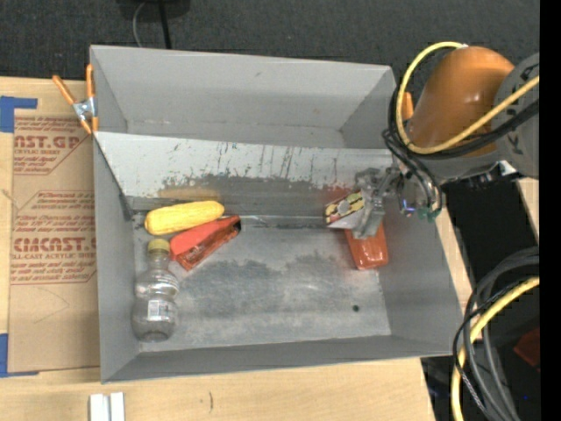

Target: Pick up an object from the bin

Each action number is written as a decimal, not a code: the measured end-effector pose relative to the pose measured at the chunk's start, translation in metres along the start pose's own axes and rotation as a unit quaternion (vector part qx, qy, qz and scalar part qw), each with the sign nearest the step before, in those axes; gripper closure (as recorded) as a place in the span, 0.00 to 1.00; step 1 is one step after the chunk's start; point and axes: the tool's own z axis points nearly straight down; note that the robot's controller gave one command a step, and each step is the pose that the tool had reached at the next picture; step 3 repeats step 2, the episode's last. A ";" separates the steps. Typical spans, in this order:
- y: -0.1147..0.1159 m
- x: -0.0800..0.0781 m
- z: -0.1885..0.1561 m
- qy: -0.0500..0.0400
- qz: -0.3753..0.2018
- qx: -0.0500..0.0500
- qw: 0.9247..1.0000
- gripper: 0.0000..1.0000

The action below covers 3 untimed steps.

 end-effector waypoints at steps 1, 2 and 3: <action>0.016 0.002 0.007 0.001 -0.073 -0.001 0.997 1.00; 0.003 0.003 -0.037 0.002 -0.185 -0.001 0.983 1.00; 0.003 0.003 -0.037 0.002 -0.185 -0.001 0.983 1.00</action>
Offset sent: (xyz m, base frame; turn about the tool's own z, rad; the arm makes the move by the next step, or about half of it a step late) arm -0.0133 -0.0207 0.1403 0.0055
